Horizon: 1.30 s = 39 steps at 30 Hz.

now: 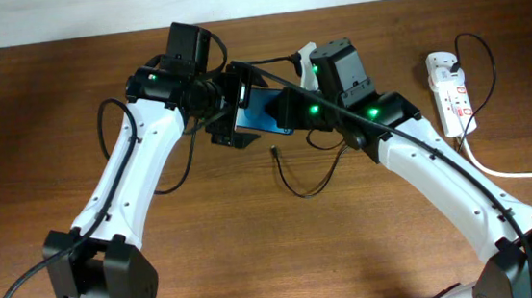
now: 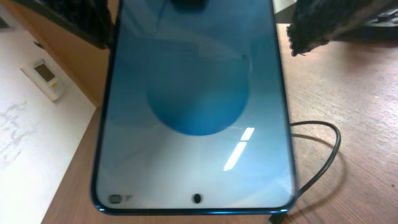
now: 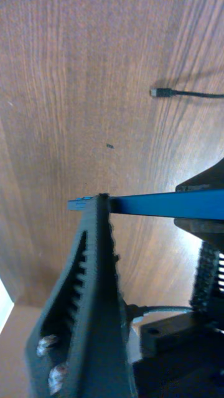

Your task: Plug charger to phone and switch on socket

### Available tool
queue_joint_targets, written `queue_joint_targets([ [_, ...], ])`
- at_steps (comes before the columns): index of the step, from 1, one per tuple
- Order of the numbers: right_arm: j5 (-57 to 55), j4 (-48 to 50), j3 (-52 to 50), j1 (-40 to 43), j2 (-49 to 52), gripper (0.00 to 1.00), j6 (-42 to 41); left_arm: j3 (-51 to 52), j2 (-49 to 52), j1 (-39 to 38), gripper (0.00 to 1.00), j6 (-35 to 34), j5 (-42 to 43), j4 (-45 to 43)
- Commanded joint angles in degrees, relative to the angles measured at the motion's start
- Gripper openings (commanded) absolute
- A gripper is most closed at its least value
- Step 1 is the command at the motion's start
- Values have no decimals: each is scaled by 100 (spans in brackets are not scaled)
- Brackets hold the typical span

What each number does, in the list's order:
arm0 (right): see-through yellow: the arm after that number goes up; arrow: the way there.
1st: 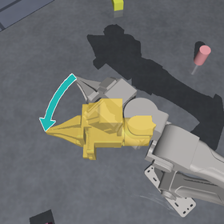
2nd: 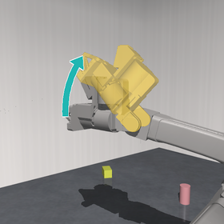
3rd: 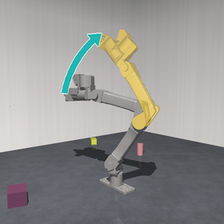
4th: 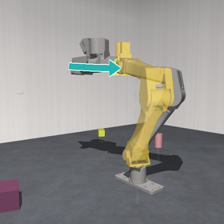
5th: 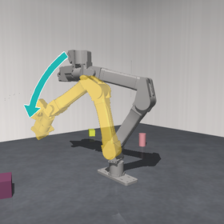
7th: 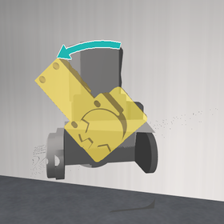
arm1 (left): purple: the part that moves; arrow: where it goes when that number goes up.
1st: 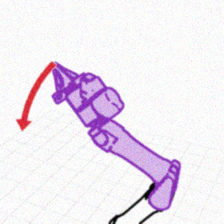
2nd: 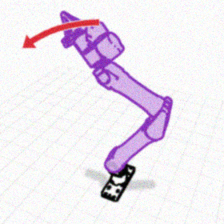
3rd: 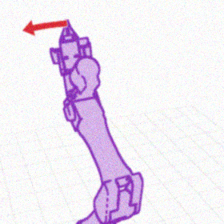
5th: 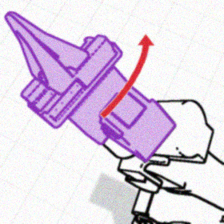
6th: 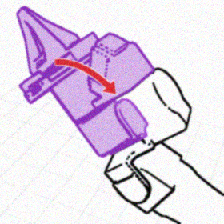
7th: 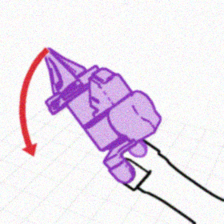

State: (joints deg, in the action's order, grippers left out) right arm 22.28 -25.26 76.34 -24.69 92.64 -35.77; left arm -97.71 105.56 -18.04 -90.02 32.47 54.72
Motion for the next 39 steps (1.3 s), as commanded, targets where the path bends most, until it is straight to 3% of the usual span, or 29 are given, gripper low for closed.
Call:
queue_joint_targets([
  [1,-2,66,79,79,-4,4,85,13,-238,-17,100,50,57,20],
  [10,177,63,79,531,-7,4,-81,13,-240,-17,100,181,61,-7],
  [17,848,219,83,1530,-44,4,-328,13,-238,-15,100,1882,83,-684],
  [20,1325,557,83,1921,-90,4,-951,13,-238,24,100,2629,83,-824],
  [26,2282,968,83,2653,-87,4,-3233,13,-240,306,100,3447,619,-1292],
  [32,2061,1952,66,2465,-87,4,-4697,13,-240,444,99,3425,1283,-2439],
  [39,1115,2728,66,1611,-87,4,-5460,13,-238,444,100,2481,1255,-3320],
])
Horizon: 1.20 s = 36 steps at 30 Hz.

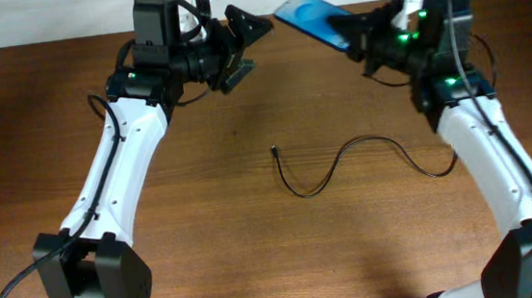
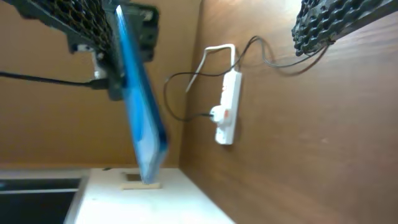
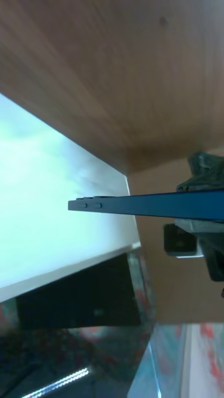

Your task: Plug charger to phone and switch on socket

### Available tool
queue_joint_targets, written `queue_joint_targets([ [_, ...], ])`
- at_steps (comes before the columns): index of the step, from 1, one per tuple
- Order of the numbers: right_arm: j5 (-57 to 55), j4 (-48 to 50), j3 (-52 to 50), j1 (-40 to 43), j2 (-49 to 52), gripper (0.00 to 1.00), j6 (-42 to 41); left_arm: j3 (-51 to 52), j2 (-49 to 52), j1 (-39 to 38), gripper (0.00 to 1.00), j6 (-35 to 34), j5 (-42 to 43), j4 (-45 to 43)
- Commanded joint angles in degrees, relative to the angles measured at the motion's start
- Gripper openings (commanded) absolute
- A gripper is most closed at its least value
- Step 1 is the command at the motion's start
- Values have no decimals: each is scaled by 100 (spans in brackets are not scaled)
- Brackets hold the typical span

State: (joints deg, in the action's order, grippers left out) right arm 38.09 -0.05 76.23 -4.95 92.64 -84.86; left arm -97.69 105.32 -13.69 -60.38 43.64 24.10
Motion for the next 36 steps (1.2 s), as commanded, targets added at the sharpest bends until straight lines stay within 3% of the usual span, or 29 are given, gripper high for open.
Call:
queue_joint_targets([
  [1,-562,269,76,-485,-87,4,-568,11,-214,9,98,-621,133,-407],
  [4,-741,378,76,-734,-87,4,-568,11,-214,9,95,-831,83,-730],
  [14,-852,411,76,-1113,-55,4,-564,11,-214,-2,62,-1403,-146,-970],
  [24,-835,396,76,-1117,-55,4,-564,11,-216,-4,50,-1681,-361,-1040],
  [33,-841,396,76,-1193,-55,4,-562,11,-216,-289,48,-1703,-680,-1038],
  [36,-839,398,76,-1198,-55,4,-562,11,-216,-315,41,-1703,-767,-1036],
])
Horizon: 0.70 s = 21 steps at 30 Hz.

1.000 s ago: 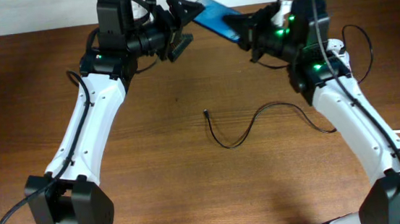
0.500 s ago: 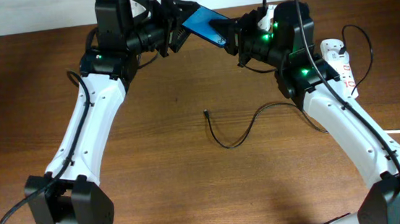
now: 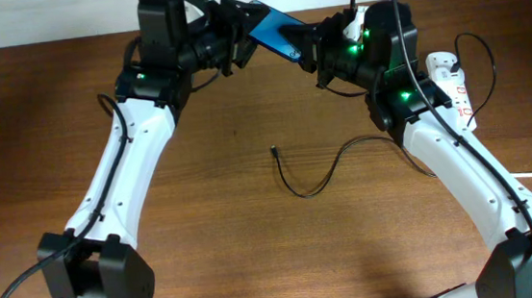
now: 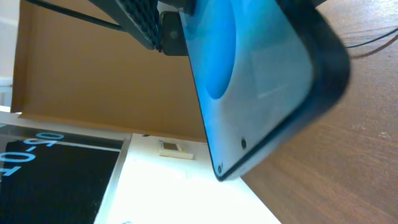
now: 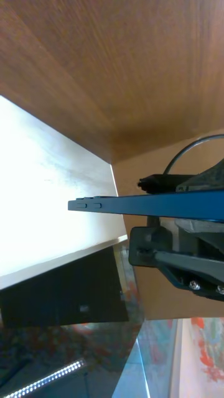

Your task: Plug charger to phone and switch on socket

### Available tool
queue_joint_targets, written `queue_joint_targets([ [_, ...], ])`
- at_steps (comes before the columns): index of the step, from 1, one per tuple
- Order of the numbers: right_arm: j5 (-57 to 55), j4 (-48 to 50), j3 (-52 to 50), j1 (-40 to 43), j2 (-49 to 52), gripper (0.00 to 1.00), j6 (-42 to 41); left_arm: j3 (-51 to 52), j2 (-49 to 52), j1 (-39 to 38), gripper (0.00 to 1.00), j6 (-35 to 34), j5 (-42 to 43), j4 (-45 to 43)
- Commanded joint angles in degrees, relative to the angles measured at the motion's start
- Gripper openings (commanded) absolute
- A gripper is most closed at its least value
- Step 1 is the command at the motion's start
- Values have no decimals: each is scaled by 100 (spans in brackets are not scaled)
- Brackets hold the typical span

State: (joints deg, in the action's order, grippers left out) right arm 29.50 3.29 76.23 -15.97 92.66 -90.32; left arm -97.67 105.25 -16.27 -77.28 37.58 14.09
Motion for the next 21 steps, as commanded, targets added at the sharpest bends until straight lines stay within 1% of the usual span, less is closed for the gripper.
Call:
queue_joint_targets([
  [1,20,63,76,-96,-57,4,-2,9,-210,-57,37,-22,-175,-37],
  [3,22,61,76,-103,-57,4,4,9,-210,-57,29,-216,-210,-39],
  [7,24,59,76,-103,-57,4,107,9,-210,-57,23,-457,-448,-66],
  [10,42,39,76,-125,-57,4,157,9,-208,-57,22,-466,-575,-192],
  [14,42,39,76,-205,-57,4,181,9,-208,-57,22,-885,-621,-363],
  [21,46,39,76,-247,-57,4,179,9,-208,-57,19,-916,-730,-461],
])
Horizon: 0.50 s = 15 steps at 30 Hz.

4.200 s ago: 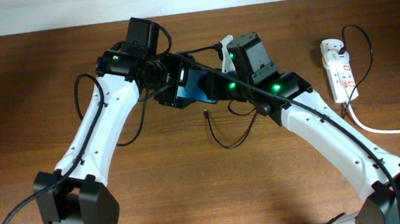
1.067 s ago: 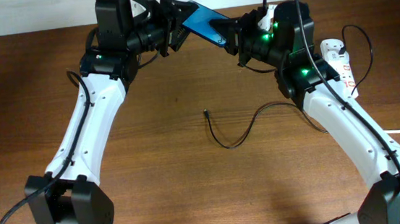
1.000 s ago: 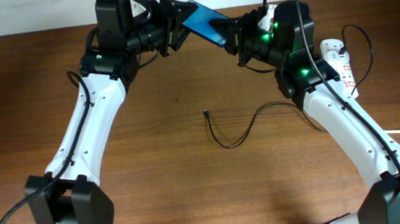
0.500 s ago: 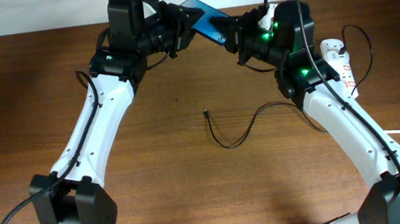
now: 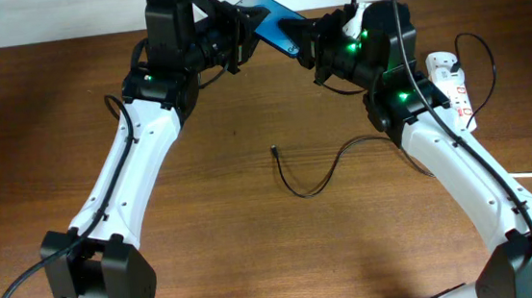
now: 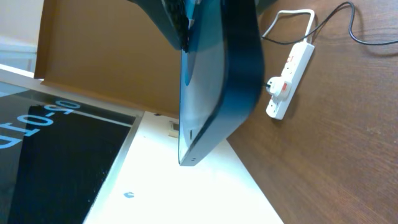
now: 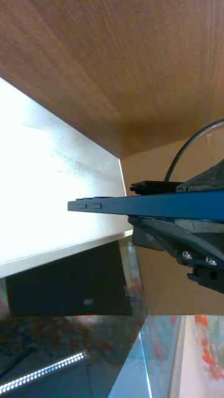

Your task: Plug charger to phone and switch on socket

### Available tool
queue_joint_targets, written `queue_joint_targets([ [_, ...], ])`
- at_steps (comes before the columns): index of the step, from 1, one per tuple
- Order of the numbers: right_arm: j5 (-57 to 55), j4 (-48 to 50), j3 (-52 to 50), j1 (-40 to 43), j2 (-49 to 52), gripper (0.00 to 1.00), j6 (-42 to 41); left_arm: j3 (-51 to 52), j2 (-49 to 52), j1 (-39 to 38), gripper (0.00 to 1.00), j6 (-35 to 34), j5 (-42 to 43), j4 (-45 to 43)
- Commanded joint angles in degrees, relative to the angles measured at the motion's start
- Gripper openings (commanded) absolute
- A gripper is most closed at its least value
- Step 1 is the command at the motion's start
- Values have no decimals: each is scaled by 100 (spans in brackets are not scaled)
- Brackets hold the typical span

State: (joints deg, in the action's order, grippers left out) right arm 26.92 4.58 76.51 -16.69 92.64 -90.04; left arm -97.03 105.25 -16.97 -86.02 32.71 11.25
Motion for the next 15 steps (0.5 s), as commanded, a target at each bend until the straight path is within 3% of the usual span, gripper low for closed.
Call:
queue_joint_targets([
  [1,326,-87,48,-175,-55,4,149,-55,-210,13,19,-61,-280,-181],
  [9,348,-85,48,-236,-55,4,146,-55,-210,-90,22,-118,-566,-179],
  [15,345,-85,48,-254,-55,4,146,-55,-210,-175,7,-120,-855,-179],
])
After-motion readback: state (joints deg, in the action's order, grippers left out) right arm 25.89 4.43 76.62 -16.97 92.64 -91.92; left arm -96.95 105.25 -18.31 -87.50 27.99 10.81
